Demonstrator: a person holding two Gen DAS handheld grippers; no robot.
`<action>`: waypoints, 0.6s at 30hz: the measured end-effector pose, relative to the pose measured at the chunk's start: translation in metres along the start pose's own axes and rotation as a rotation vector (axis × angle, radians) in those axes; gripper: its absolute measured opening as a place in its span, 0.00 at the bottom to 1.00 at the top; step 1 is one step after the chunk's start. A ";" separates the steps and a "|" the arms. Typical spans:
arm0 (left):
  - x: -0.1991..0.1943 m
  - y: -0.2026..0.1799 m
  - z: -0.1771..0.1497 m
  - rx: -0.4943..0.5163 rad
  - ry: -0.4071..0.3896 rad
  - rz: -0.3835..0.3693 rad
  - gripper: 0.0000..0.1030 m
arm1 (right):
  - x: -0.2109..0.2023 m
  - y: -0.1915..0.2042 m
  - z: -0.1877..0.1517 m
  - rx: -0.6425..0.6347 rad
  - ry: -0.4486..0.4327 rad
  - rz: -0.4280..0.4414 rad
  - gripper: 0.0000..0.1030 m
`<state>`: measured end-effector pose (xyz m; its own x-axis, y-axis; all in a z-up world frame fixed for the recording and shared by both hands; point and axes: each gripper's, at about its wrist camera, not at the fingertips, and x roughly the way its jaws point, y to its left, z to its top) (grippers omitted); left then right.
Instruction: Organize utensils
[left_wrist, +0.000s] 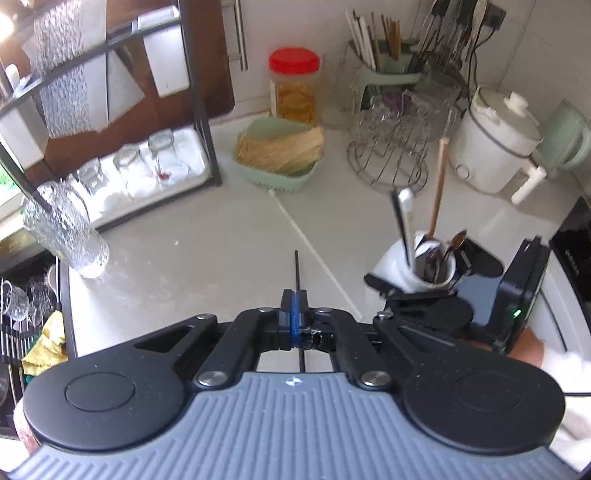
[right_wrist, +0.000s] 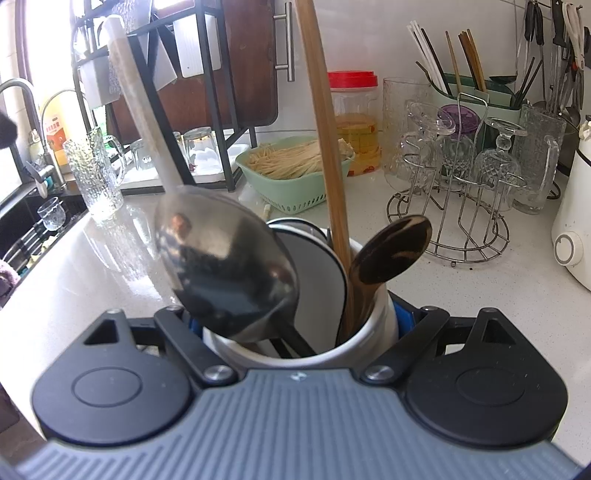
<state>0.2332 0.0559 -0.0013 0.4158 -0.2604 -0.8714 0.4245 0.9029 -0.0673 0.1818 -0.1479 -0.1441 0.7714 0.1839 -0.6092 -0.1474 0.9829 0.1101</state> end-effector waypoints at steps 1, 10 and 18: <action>0.004 0.000 -0.003 0.001 0.004 -0.008 0.00 | 0.000 0.000 0.000 0.001 0.000 0.000 0.88; 0.063 0.019 -0.067 -0.051 0.131 -0.041 0.01 | -0.001 0.000 0.000 -0.005 -0.001 0.002 0.89; 0.098 0.046 -0.128 -0.001 0.176 0.087 0.32 | 0.000 0.000 0.002 -0.016 0.009 0.007 0.89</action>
<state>0.1906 0.1153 -0.1520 0.3038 -0.1174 -0.9455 0.3925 0.9197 0.0119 0.1830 -0.1476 -0.1431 0.7649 0.1909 -0.6153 -0.1627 0.9814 0.1022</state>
